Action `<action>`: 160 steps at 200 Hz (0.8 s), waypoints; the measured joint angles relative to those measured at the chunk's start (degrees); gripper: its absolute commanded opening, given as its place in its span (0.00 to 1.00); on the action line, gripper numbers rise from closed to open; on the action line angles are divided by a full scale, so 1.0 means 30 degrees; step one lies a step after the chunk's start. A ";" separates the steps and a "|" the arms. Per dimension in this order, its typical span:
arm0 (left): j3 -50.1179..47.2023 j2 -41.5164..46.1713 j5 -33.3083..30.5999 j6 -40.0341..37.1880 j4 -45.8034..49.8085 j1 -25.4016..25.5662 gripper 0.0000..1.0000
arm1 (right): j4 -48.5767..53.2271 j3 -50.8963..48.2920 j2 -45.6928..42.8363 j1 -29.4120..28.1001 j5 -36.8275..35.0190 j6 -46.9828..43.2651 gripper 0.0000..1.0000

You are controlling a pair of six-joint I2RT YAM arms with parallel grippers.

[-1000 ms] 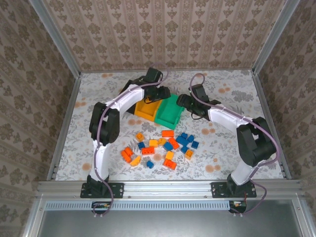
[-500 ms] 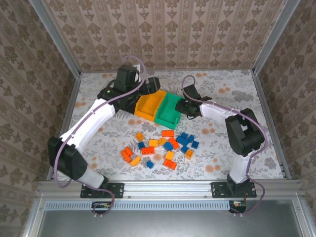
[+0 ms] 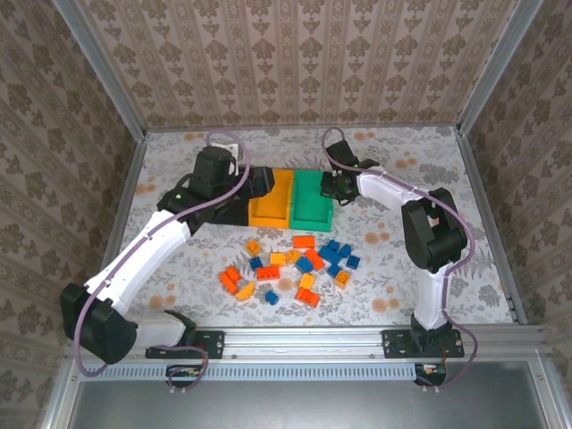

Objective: Sort the legos into containers by color

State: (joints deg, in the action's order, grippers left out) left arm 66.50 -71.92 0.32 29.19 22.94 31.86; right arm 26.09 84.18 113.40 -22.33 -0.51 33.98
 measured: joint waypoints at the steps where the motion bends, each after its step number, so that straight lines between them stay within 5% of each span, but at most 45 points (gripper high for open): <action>1: -0.0015 0.0029 0.0000 0.0000 0.0007 -0.0007 1.00 | 0.0058 0.0051 0.0029 0.0007 0.0000 -0.0044 0.00; 160: -0.2834 0.2040 -0.0109 -0.0175 0.0270 -0.1188 1.00 | 0.2929 0.1268 0.0321 0.3002 0.1406 -0.4932 0.00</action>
State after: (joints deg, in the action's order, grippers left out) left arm 58.00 -65.80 -0.01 28.67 23.75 28.29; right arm 34.87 87.99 114.37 -13.32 3.70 19.18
